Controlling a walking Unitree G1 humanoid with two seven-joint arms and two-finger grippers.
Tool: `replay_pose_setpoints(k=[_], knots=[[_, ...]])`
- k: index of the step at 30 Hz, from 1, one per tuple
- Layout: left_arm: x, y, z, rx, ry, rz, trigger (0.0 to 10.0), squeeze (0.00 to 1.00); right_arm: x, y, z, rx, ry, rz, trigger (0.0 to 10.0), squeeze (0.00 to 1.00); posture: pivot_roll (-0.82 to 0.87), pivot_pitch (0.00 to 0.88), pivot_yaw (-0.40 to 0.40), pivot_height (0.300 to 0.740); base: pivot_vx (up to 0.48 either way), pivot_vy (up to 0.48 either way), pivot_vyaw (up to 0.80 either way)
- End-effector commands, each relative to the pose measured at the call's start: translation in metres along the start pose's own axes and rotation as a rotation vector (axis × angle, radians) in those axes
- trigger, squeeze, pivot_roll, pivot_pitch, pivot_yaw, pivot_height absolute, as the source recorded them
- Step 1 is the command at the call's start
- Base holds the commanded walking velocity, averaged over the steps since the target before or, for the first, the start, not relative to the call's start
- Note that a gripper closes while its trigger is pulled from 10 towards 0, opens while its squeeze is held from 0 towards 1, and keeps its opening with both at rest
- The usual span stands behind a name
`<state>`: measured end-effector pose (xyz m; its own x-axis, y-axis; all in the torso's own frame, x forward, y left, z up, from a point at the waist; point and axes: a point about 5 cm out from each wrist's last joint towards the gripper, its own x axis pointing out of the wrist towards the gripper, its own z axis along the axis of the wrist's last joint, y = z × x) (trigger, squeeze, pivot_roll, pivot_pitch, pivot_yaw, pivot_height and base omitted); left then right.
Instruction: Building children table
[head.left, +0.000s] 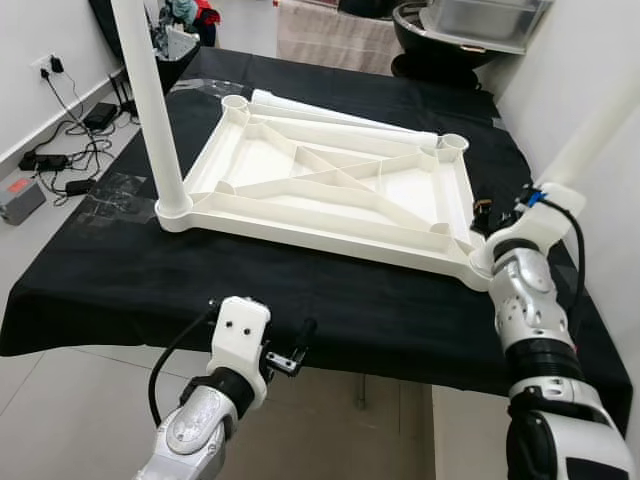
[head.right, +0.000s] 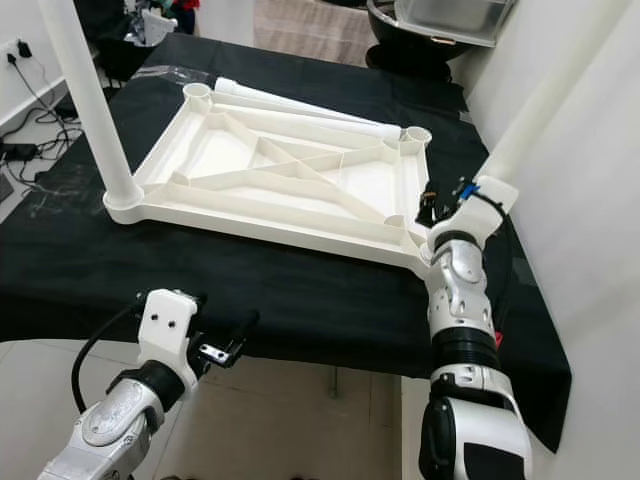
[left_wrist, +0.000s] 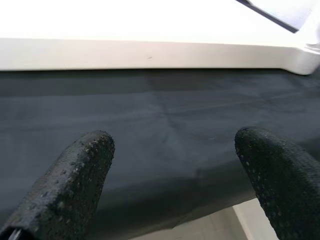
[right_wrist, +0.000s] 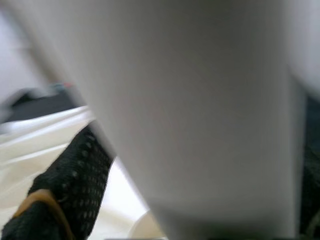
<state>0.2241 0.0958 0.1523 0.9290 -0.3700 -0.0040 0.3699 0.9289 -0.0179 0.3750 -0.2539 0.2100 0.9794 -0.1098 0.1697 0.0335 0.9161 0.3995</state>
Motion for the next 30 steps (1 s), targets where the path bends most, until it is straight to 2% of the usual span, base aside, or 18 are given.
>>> replay_pose_setpoints(k=[1, 2, 3, 4, 5, 6, 7, 8, 10, 16, 17, 19, 20, 22, 24, 27, 29, 30], knots=[[0.0, -0.002, -0.003, -0.003, 0.016, -0.009, 10.0, 0.0, -0.007, 0.025, -0.001, 0.154, 0.067, 0.378, 10.0, 0.0, 0.07, 0.157, -0.123, 0.74, 0.0, 0.0, 0.0], [0.0, -0.002, -0.003, -0.003, 0.016, -0.009, 10.0, 0.0, -0.007, 0.025, -0.001, 0.154, 0.067, 0.378, 10.0, 0.0, 0.07, 0.157, -0.123, 0.74, 0.0, 0.0, 0.0], [0.0, -0.002, -0.003, -0.003, 0.016, -0.011, 10.0, 0.0, -0.014, 0.031, 0.002, 0.185, 0.096, 0.54, 10.0, 0.0, 0.08, 0.158, -0.124, 0.74, 0.0, 0.0, 0.0], [0.0, -0.002, -0.003, -0.003, 0.016, -0.011, 10.0, 0.0, -0.014, 0.031, 0.002, 0.185, 0.096, 0.54, 10.0, 0.0, 0.08, 0.158, -0.124, 0.74, 0.0, 0.0, 0.0], [0.0, -0.002, -0.003, -0.003, 0.015, -0.01, 10.0, 0.0, -0.023, 0.036, 0.002, 0.215, 0.135, 0.691, 10.0, 0.0, 0.08, 0.159, -0.125, 0.74, 0.0, 0.0, 0.0], [0.0, -0.002, -0.003, -0.003, 0.015, -0.01, 10.0, 0.0, -0.023, 0.036, 0.002, 0.215, 0.135, 0.691, 10.0, 0.0, 0.08, 0.159, -0.125, 0.74, 0.0, 0.0, 0.0], [0.0, -0.002, -0.003, -0.003, 0.015, -0.008, 10.0, 0.0, -0.035, 0.042, 0.001, 0.218, 0.183, 0.849, 10.0, 0.0, 0.08, 0.159, -0.126, 0.74, 0.0, 0.0, 0.0], [0.0, -0.002, -0.003, -0.003, 0.015, -0.008, 10.0, 0.0, -0.035, 0.042, 0.001, 0.218, 0.183, 0.849, 10.0, 0.0, 0.08, 0.159, -0.126, 0.74, 0.0, 0.0, 0.0], [0.0, -0.002, -0.003, -0.003, 0.015, -0.004, 10.0, 0.0, -0.05, 0.049, -0.005, 0.195, 0.253, 1.032, 10.0, 0.0, 0.08, 0.16, -0.127, 0.74, 0.0, 0.0, 0.0], [-0.001, -0.001, -0.003, -0.003, 0.016, -0.005, 10.0, 0.0, -0.054, 0.057, -0.011, 0.134, 0.298, 1.136, 10.0, 0.0, 0.08, 0.163, -0.121, 0.74, 0.0, 0.0, 0.0], [-0.001, -0.001, -0.003, -0.003, 0.016, -0.005, 10.0, 0.0, -0.043, 0.06, -0.018, 0.082, 0.308, 1.028, 3.3, 0.0, 0.08, 0.163, -0.122, 0.74, 0.0, 0.0, 0.0], [0.0, -0.001, -0.003, -0.003, 0.015, -0.005, 10.0, 0.0, -0.041, 0.061, -0.02, 0.072, 0.315, 1.003, 3.3, 0.0, 0.08, 0.163, -0.122, 0.74, 0.0, 0.0, 0.0], [0.0, -0.001, -0.003, -0.004, 0.016, -0.005, 10.0, 0.0, -0.033, 0.06, -0.021, 0.046, 0.282, 0.923, 0.0, 0.0, 0.08, 0.162, -0.122, 0.74, 0.0, 0.0, 0.0], [0.0, -0.001, -0.003, -0.005, 0.016, -0.005, 10.0, 0.0, -0.027, 0.059, -0.02, 0.027, 0.247, 0.852, 0.0, 0.0, 0.08, 0.162, -0.122, 0.74, 0.0, 0.0, 0.0], [0.0, -0.001, -0.003, -0.004, 0.017, -0.004, 10.0, 0.0, -0.015, 0.049, -0.018, -0.005, 0.197, 0.682, 0.0, 0.0, 0.08, 0.161, -0.123, 0.74, 0.0, 0.0, 0.0], [-0.001, -0.001, -0.004, -0.005, 0.017, -0.004, 10.0, 0.0, -0.011, 0.045, -0.018, -0.021, 0.184, 0.613, 0.0, 0.0, 0.08, 0.161, -0.123, 0.74, 0.0, 0.0, 0.0], [-0.001, -0.001, -0.004, -0.005, 0.017, -0.004, 10.0, 0.0, -0.003, 0.028, -0.018, -0.085, 0.17, 0.383, 0.0, 0.0, 0.08, 0.16, -0.125, 0.74, 0.0, 0.0, 0.0], [-0.001, -0.001, -0.004, -0.005, 0.017, -0.004, 10.0, 0.0, -0.003, 0.028, -0.018, -0.085, 0.17, 0.383, 0.0, 0.0, 0.08, 0.16, -0.125, 0.74, 0.0, 0.0, 0.0]])
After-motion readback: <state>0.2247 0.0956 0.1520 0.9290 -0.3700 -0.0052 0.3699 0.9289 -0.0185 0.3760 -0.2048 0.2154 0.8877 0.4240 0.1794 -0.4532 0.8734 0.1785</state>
